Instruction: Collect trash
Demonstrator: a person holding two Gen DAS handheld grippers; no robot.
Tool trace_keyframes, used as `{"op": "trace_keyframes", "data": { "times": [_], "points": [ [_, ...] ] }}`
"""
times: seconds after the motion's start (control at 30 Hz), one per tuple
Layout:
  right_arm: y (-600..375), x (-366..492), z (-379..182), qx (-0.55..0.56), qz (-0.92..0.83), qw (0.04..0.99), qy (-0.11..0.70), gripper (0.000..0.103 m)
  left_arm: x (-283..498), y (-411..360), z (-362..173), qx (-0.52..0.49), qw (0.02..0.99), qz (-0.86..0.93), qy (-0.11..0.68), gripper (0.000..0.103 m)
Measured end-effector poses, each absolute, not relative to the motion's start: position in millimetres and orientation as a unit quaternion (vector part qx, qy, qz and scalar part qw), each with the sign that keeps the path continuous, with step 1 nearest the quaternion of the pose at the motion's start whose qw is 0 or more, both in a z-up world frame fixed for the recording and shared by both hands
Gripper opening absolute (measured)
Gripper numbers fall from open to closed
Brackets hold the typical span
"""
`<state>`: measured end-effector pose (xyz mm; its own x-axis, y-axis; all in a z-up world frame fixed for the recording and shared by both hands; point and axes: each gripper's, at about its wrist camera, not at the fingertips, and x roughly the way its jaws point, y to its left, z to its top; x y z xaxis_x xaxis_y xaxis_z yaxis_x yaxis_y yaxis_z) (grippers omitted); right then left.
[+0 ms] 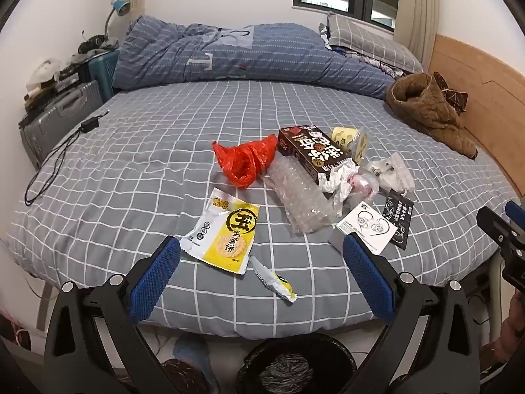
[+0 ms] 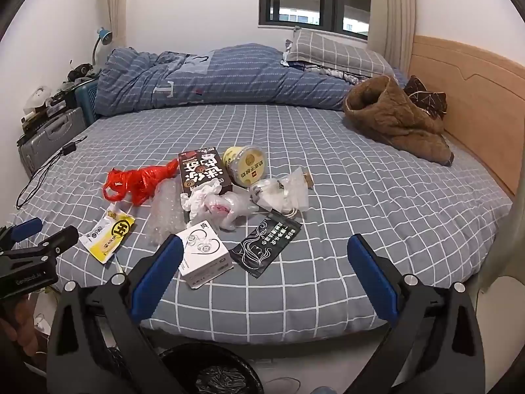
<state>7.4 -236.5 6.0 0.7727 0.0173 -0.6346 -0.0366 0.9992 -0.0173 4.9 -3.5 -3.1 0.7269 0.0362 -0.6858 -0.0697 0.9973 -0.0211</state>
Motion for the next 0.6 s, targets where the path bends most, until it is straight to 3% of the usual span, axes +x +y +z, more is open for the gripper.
{"op": "trace_keyframes", "data": {
  "times": [0.6],
  "points": [
    [-237.3,9.0,5.4,-0.012,0.015,0.940,0.340,0.096,5.7,-6.4,-3.8,-0.012,0.928,0.030,0.371,0.097]
  ]
}}
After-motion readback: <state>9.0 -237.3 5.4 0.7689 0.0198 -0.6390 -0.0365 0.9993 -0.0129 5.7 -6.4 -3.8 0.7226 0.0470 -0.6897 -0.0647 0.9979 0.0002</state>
